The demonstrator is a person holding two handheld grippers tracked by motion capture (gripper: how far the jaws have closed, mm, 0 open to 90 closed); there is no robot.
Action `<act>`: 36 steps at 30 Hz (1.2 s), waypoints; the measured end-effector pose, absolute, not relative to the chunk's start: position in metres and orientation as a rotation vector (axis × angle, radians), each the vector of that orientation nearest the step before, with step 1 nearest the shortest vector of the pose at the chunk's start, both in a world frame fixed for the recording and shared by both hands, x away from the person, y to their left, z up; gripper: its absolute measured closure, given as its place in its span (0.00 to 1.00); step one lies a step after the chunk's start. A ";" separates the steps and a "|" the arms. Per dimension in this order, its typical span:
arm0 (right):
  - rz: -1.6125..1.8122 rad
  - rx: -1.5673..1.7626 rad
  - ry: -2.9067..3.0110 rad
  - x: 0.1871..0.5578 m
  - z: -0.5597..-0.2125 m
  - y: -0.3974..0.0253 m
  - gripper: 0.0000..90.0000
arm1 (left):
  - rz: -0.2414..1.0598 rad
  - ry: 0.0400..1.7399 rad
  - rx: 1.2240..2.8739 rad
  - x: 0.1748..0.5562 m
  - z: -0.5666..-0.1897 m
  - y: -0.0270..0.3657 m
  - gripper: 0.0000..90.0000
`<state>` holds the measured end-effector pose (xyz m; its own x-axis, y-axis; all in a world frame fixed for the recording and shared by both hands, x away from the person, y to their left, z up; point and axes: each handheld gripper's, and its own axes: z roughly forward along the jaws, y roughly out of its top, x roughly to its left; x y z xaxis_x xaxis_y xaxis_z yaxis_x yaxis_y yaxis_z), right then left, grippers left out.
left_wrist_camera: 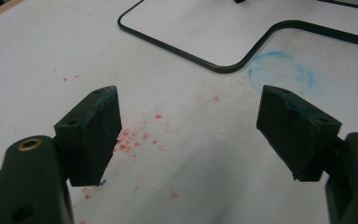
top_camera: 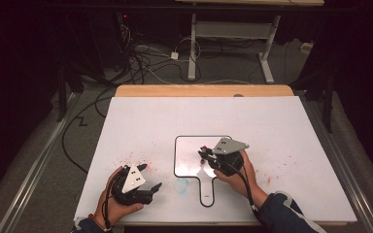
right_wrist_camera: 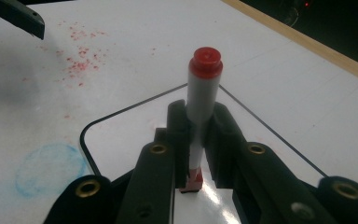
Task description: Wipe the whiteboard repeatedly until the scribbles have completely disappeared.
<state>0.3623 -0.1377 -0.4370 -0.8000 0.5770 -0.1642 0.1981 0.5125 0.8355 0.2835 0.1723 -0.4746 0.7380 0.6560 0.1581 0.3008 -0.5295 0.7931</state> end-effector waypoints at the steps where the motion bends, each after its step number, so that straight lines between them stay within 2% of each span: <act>1: 1.206 0.642 2.338 0.363 -0.436 -0.137 0.91 | 0.572 0.718 2.144 0.283 -0.475 0.173 0.23; 13: 1.081 0.669 2.283 0.373 -0.433 -0.161 0.91 | 0.574 0.717 2.144 0.283 -0.474 0.173 0.23; 19: 1.133 0.703 2.243 0.385 -0.437 -0.157 0.91 | 0.573 0.714 2.144 0.283 -0.474 0.174 0.23; 26: 1.251 0.677 2.338 0.383 -0.439 -0.131 0.91 | 0.568 0.712 2.140 0.282 -0.474 0.174 0.23; 30: 1.146 0.640 2.351 0.381 -0.434 -0.126 0.91 | 0.566 0.713 2.140 0.282 -0.474 0.175 0.23; 36: 1.011 0.714 2.290 0.395 -0.429 -0.141 0.91 | 0.563 0.714 2.138 0.282 -0.474 0.175 0.23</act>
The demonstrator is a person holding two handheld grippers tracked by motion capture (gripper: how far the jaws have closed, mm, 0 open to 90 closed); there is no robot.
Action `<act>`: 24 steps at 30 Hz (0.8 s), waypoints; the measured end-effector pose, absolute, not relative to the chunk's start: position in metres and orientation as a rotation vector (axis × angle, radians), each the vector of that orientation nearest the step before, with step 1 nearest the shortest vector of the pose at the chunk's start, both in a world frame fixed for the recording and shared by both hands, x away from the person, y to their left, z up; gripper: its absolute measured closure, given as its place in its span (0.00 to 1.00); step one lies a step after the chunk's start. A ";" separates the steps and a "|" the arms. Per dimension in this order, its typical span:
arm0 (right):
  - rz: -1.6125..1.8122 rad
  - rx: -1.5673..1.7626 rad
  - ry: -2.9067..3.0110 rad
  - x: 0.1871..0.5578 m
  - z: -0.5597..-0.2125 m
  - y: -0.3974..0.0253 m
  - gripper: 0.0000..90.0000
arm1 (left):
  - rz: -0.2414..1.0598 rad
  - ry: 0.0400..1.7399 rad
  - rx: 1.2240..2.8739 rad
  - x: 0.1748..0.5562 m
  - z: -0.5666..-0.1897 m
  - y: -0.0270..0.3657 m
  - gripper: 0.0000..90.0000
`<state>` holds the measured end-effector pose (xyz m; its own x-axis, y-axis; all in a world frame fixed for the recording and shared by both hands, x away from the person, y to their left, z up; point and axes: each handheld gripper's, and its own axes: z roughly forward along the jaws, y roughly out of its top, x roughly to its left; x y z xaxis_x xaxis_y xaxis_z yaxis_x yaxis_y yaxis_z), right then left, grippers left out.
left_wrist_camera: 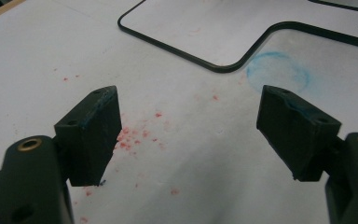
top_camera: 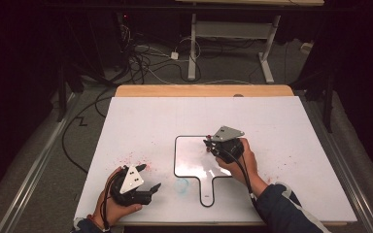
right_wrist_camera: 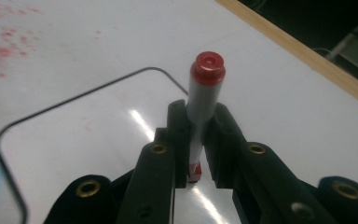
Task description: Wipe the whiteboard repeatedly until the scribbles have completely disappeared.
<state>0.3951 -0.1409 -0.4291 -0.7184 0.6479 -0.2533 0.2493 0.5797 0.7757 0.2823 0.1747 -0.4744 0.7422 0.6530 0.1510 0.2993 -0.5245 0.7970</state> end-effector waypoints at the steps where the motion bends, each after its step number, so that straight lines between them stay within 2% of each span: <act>1: 1.014 0.721 2.291 0.396 -0.429 -0.142 0.91 | 0.563 0.712 2.141 0.282 -0.474 0.174 0.23; 7: 1.102 0.693 2.408 0.387 -0.426 -0.134 0.91 | 0.557 0.712 2.143 0.283 -0.475 0.174 0.23; 13: 0.959 0.689 2.357 0.393 -0.423 -0.132 0.91 | 0.557 0.707 2.142 0.282 -0.474 0.174 0.23; 24: 1.103 0.651 2.424 0.381 -0.427 -0.116 0.91 | 0.555 0.708 2.139 0.281 -0.474 0.174 0.23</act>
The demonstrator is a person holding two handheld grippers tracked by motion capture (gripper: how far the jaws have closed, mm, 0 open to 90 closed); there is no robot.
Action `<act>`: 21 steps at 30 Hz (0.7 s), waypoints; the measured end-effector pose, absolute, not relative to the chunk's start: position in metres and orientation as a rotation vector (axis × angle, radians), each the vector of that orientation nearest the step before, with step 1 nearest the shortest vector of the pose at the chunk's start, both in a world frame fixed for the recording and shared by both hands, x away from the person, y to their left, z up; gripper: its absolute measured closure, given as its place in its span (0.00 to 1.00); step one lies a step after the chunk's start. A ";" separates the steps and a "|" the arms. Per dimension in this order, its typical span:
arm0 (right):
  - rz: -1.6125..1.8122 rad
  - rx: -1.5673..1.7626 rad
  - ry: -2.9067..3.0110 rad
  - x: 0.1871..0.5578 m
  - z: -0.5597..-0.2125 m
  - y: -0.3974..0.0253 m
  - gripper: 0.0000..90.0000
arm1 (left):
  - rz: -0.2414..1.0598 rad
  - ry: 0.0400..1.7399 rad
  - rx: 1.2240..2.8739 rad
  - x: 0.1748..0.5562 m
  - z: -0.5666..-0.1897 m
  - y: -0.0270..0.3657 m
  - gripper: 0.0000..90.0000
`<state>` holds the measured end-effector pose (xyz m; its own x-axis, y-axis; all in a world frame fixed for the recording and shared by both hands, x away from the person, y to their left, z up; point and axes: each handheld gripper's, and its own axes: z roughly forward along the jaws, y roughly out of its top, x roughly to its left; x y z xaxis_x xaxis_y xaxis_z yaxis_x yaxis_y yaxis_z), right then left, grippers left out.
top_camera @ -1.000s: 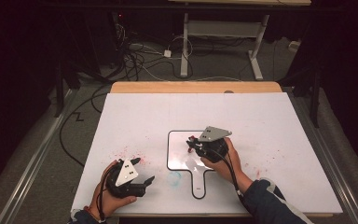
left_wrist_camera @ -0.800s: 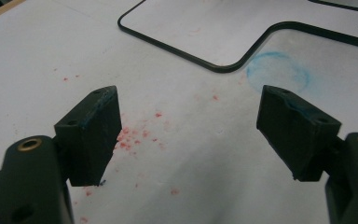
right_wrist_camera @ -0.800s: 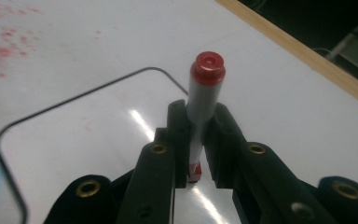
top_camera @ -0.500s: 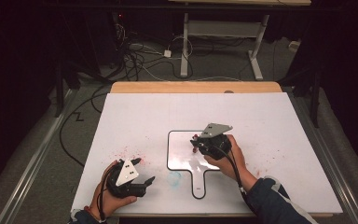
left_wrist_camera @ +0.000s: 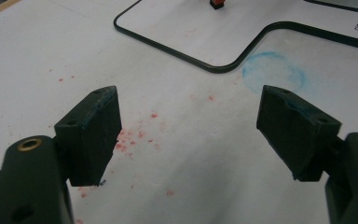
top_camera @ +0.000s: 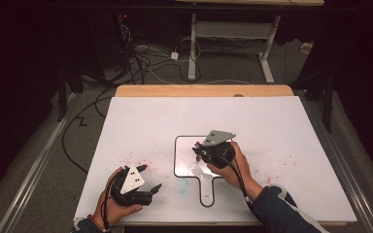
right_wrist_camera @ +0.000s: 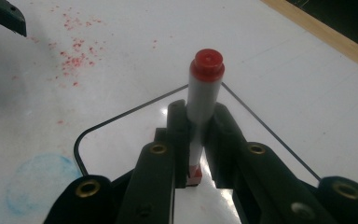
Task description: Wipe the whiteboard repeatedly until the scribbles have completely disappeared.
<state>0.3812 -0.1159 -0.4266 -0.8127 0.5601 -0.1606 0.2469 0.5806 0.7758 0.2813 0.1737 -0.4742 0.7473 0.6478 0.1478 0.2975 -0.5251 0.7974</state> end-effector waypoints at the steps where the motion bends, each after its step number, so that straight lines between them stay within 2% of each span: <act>1: 1.096 0.662 2.409 0.384 -0.427 -0.117 0.91 | 0.555 0.708 2.139 0.281 -0.474 0.174 0.23; 7: 1.056 0.729 2.318 0.403 -0.429 -0.128 0.91 | 0.553 0.710 2.140 0.282 -0.475 0.174 0.23; 14: 1.138 0.677 2.404 0.393 -0.429 -0.112 0.91 | 0.555 0.713 2.141 0.281 -0.475 0.175 0.23; 21: 1.015 0.675 2.350 0.399 -0.427 -0.116 0.91 | 0.554 0.711 2.145 0.284 -0.475 0.173 0.23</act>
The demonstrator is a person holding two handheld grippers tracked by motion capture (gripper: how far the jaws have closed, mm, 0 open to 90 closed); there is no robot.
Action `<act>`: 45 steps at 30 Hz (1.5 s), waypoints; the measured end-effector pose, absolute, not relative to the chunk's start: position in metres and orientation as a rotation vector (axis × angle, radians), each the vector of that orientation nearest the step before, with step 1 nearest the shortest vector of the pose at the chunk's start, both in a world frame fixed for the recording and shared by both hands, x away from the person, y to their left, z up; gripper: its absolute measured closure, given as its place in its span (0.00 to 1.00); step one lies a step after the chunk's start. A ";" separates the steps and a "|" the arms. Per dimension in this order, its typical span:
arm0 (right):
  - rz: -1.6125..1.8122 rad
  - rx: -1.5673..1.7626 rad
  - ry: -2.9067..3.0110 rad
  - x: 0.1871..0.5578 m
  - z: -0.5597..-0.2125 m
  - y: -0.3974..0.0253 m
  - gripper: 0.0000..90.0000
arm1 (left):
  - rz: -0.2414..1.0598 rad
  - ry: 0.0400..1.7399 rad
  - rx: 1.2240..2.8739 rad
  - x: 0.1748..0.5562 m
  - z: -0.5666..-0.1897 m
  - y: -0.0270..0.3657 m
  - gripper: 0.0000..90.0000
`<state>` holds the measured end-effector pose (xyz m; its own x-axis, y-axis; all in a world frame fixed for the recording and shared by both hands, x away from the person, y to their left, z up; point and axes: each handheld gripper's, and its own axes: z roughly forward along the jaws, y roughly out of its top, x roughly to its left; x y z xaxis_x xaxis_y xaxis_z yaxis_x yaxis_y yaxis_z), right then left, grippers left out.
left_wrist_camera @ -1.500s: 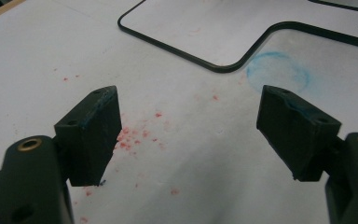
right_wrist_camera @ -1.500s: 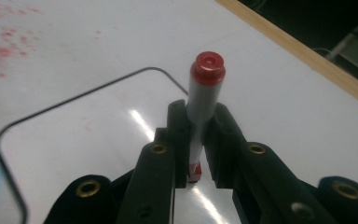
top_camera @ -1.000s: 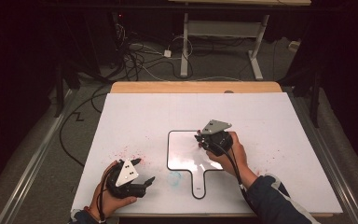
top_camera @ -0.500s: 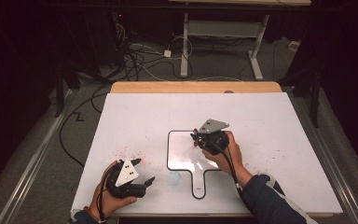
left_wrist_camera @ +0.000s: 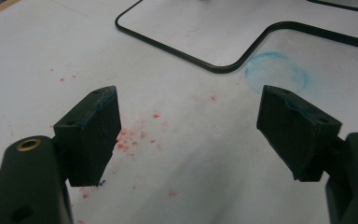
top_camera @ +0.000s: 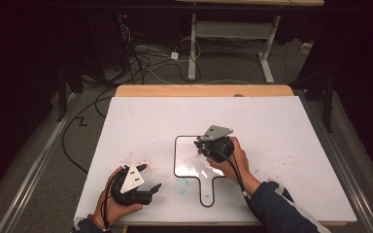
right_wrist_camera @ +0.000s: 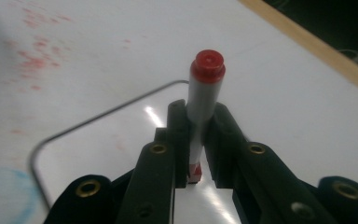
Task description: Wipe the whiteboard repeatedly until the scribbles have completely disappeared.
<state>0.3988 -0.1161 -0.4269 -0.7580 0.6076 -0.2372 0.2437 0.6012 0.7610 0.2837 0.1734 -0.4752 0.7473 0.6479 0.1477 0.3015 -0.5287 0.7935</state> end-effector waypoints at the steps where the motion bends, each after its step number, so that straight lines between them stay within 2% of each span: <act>1: 1.024 0.703 2.339 0.402 -0.427 -0.119 0.91 | 0.552 0.711 2.145 0.284 -0.475 0.173 0.23; 4: 1.088 0.734 2.358 0.402 -0.428 -0.117 0.91 | 0.551 0.713 2.142 0.284 -0.475 0.175 0.23; 9: 1.212 0.641 2.453 0.383 -0.432 -0.085 0.91 | 0.549 0.711 2.146 0.284 -0.475 0.174 0.23; 14: 1.189 0.564 2.446 0.374 -0.434 -0.067 0.91 | 0.547 0.711 2.147 0.284 -0.476 0.175 0.23; 26: 1.032 0.796 2.300 0.418 -0.428 -0.122 0.91 | 0.547 0.718 2.148 0.283 -0.476 0.177 0.23; 41: 1.049 0.796 2.353 0.412 -0.425 -0.124 0.91 | 0.539 0.717 2.149 0.282 -0.477 0.177 0.23; 45: 1.026 0.847 2.313 0.417 -0.424 -0.138 0.91 | 0.541 0.719 2.146 0.282 -0.476 0.177 0.23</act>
<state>0.4165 -0.1380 -0.4244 -0.6995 0.6955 -0.1644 0.3451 0.5301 0.7745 0.2817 0.1773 -0.4764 0.7479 0.6495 0.1370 0.3108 -0.5251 0.7923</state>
